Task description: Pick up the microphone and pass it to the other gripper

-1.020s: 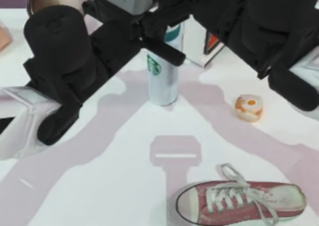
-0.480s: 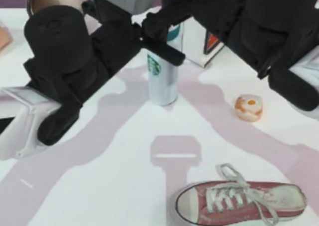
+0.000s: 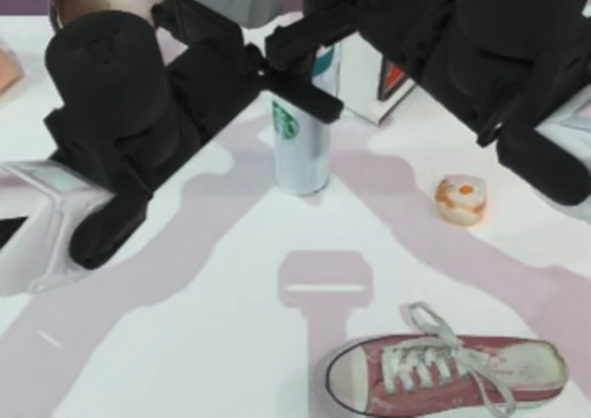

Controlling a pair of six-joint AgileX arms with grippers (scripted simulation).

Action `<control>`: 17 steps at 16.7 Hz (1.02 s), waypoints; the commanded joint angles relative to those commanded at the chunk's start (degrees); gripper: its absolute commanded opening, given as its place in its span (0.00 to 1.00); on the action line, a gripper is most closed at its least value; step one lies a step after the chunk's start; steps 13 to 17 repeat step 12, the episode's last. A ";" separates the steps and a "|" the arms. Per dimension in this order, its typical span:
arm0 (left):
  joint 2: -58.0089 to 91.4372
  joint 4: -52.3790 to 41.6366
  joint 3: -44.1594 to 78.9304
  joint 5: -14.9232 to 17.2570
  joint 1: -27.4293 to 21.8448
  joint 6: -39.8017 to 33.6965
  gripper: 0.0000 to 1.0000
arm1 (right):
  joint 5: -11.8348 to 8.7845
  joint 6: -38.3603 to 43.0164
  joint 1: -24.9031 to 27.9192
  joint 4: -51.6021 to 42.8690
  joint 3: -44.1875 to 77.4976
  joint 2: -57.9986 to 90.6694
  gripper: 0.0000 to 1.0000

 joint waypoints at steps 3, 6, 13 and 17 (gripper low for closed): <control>-0.42 -0.24 -1.54 -1.59 2.08 0.72 1.00 | 0.18 -0.56 -0.31 0.14 -0.08 -1.41 0.00; -5.95 -1.09 -6.29 -1.10 3.28 0.72 1.00 | -2.11 -0.53 -2.36 -0.01 -2.19 -3.68 0.00; -15.83 -2.29 -14.73 0.10 5.09 0.55 1.00 | -6.37 -0.44 -6.24 -0.20 -6.02 -7.84 0.00; -15.83 -2.29 -14.73 0.10 5.09 0.55 1.00 | -6.37 -0.44 -6.24 -0.20 -6.02 -7.84 0.00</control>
